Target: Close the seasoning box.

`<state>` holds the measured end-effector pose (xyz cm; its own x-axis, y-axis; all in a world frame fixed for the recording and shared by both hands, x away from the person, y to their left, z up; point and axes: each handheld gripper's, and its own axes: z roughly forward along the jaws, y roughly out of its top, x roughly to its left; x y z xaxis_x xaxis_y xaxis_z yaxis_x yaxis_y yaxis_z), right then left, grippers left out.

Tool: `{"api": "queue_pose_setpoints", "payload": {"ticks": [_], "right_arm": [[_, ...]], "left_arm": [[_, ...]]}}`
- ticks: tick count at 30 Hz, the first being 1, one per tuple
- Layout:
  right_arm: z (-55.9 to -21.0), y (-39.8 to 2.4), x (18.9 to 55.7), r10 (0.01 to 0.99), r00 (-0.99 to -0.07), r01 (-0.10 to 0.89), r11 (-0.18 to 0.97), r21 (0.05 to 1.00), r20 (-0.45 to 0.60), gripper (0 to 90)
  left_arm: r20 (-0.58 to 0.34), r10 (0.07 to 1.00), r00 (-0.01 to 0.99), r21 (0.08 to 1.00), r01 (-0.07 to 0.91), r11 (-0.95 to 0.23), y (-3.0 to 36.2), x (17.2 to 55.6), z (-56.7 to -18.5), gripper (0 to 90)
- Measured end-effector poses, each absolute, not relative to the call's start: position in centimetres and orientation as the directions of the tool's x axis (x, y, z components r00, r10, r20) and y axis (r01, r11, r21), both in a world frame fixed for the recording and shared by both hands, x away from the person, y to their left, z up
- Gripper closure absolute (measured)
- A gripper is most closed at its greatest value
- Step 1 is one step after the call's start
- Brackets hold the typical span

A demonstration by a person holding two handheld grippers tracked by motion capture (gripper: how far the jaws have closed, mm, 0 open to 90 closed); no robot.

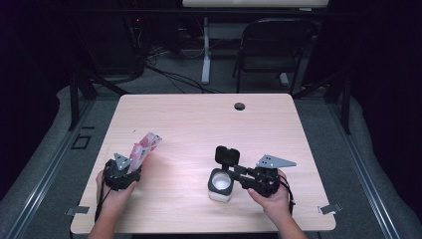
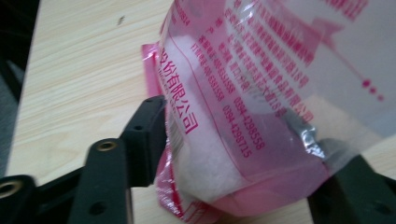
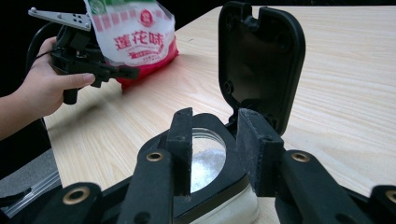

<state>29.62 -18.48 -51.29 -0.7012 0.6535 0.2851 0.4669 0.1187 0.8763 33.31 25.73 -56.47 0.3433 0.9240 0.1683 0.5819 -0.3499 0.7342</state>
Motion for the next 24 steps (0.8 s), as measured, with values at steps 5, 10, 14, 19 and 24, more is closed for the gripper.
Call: {"api": "queue_pose_setpoints", "payload": {"ticks": [5,10,14,19,24], "right_arm": [[-51.3,-18.4,29.6,0.654,-0.701,0.465,0.118,0.878,0.283,65.7],[-51.3,-18.5,29.6,0.656,-0.700,0.464,0.116,0.878,0.282,64.3],[-51.1,-18.7,29.6,0.666,-0.695,0.450,0.108,0.886,0.272,59.5],[-50.8,-19.0,29.6,0.674,-0.685,0.444,0.085,0.892,0.276,57.3],[-50.4,-19.4,29.6,0.690,-0.674,0.428,0.073,0.901,0.264,56.0]], "left_arm": [[0.170,0.901,0.399,0.742,0.550,-0.384,25.1,33.1,-56.3,36.5],[0.149,0.906,0.397,0.749,0.553,-0.365,25.0,32.7,-55.8,35.3],[0.139,0.893,0.428,0.749,0.544,-0.377,24.6,32.2,-55.3,34.6],[0.127,0.872,0.473,0.746,0.534,-0.398,23.5,31.7,-54.8,34.5],[0.124,0.844,0.522,0.746,0.512,-0.426,22.4,31.2,-54.6,34.9]]}}
